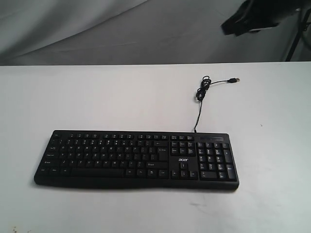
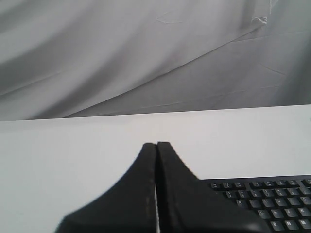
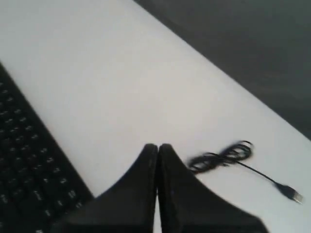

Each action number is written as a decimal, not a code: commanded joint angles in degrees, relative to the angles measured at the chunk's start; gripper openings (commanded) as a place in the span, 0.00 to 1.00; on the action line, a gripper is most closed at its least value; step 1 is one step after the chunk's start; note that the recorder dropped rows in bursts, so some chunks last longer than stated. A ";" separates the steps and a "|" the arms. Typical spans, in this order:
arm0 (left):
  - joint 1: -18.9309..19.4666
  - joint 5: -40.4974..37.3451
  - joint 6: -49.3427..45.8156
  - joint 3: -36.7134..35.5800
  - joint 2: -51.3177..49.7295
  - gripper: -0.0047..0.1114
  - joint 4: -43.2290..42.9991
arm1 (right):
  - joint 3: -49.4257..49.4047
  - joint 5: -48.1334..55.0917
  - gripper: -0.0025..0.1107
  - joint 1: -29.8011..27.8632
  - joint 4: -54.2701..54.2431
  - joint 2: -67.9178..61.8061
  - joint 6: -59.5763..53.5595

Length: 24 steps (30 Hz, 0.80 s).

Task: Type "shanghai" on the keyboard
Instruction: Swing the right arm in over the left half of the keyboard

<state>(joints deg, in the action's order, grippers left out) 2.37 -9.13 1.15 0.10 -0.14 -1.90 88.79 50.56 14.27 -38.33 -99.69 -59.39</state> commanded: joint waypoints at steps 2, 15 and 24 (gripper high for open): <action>-0.37 0.31 0.15 -0.10 0.14 0.04 0.11 | 0.32 -3.04 0.02 11.51 -0.97 -5.04 -1.05; -0.37 0.31 0.15 -0.10 0.14 0.04 0.11 | 15.27 -7.91 0.02 34.45 3.62 -25.85 4.42; -0.37 0.31 0.15 -0.10 0.14 0.04 0.11 | 28.92 -2.03 0.02 38.28 7.70 -38.45 8.95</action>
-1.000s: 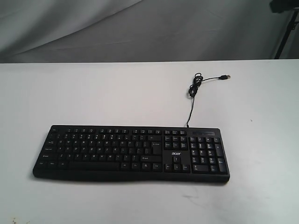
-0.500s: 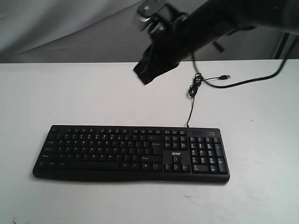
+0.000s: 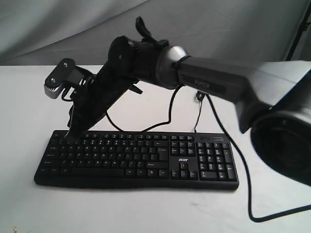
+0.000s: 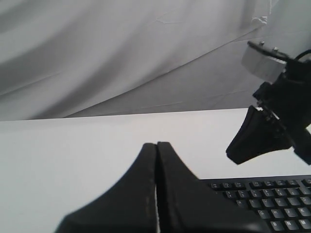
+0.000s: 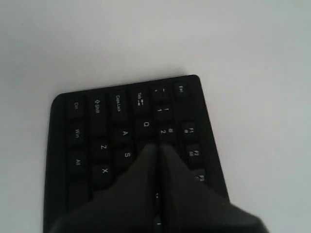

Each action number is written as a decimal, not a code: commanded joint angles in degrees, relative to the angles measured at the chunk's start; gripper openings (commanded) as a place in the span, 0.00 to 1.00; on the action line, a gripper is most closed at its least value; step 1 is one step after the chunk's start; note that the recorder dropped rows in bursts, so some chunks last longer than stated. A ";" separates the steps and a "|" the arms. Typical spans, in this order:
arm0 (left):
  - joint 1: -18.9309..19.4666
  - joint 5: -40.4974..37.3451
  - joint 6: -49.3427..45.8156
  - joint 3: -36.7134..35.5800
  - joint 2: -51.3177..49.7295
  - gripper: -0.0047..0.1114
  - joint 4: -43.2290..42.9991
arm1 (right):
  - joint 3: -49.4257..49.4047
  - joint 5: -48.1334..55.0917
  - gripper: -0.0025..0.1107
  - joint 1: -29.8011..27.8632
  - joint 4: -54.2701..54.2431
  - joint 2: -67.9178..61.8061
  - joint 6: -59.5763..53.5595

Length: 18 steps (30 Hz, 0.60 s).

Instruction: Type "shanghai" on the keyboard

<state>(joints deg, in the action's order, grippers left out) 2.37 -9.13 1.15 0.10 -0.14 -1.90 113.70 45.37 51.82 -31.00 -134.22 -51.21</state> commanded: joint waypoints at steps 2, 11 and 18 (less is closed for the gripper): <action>-0.37 0.31 0.15 -0.10 0.14 0.04 0.11 | 5.13 3.16 0.02 0.77 0.37 -5.56 0.77; -0.37 0.31 0.15 -0.10 0.14 0.04 0.11 | 5.51 1.35 0.02 2.52 1.06 -7.05 0.54; -0.37 0.31 0.15 -0.10 0.14 0.04 0.11 | 5.74 0.52 0.02 3.36 1.27 -8.22 0.54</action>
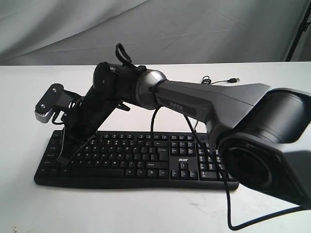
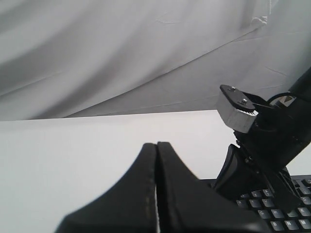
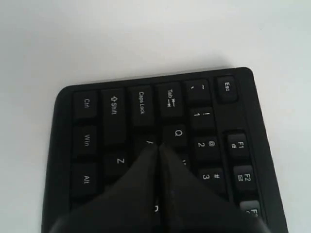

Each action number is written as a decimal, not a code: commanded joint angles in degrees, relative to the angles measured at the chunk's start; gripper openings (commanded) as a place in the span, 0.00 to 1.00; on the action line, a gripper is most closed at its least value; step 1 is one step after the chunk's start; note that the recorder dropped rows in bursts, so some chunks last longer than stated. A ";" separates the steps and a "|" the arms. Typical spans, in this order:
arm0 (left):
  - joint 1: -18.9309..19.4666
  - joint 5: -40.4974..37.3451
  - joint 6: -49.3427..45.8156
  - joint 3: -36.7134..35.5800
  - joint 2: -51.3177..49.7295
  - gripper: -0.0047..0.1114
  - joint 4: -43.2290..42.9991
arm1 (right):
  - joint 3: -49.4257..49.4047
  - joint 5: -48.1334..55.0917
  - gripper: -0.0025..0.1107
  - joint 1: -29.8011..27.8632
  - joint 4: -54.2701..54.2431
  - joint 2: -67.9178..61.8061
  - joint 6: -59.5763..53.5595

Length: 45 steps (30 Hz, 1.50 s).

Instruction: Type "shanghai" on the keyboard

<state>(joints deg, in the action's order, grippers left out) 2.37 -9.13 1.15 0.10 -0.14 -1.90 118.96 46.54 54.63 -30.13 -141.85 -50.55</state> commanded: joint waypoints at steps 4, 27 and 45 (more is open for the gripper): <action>-0.37 0.31 0.15 -0.10 0.14 0.04 0.11 | 0.48 -0.65 0.02 0.55 1.13 -0.98 0.28; -0.37 0.31 0.15 -0.10 0.14 0.04 0.11 | 0.48 -0.74 0.02 0.80 1.13 -2.13 0.06; -0.37 0.31 0.15 -0.10 0.14 0.04 0.11 | -0.45 2.28 0.02 0.68 5.16 3.84 0.52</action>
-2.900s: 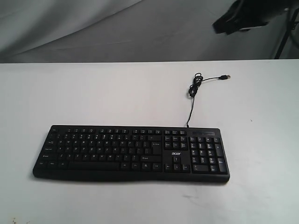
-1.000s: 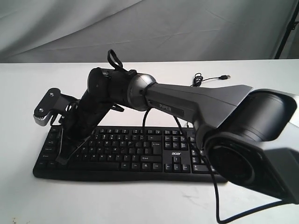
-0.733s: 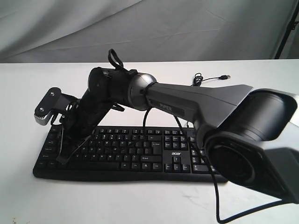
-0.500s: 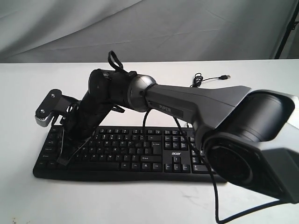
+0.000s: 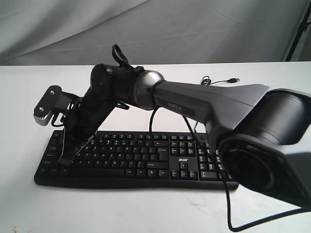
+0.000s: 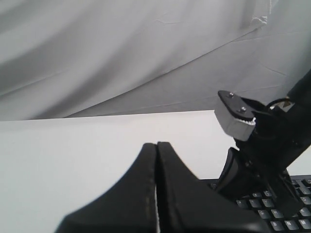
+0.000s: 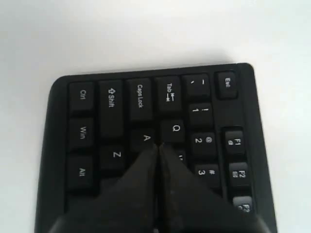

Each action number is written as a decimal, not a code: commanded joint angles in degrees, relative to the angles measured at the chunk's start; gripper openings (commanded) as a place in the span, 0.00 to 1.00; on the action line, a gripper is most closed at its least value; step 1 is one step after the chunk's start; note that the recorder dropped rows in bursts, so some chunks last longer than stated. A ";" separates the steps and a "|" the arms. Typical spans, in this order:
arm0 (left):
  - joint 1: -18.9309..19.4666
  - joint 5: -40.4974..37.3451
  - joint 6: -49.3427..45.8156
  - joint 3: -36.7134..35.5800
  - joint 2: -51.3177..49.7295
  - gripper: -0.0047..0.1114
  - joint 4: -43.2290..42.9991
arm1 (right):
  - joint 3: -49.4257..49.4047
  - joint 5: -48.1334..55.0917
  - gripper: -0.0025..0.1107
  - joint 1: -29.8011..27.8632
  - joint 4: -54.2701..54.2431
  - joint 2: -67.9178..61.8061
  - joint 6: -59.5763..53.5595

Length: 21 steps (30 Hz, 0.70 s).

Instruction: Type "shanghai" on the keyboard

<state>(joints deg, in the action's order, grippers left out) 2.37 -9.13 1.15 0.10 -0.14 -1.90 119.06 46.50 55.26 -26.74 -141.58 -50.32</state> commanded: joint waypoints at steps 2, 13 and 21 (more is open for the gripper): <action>-0.37 0.31 0.15 -0.10 0.14 0.04 0.11 | -3.17 1.84 0.02 -0.05 3.90 5.54 2.17; -0.37 0.31 0.15 -0.10 0.14 0.04 0.11 | -31.06 -15.94 0.02 -1.80 0.82 19.21 5.92; -0.37 0.31 0.15 -0.10 0.14 0.04 0.11 | -32.92 -17.33 0.02 -2.09 -2.38 18.37 4.16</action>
<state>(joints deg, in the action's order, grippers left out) 2.37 -9.13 1.15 0.10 -0.14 -1.90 86.30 30.49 53.68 -27.51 -123.25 -44.97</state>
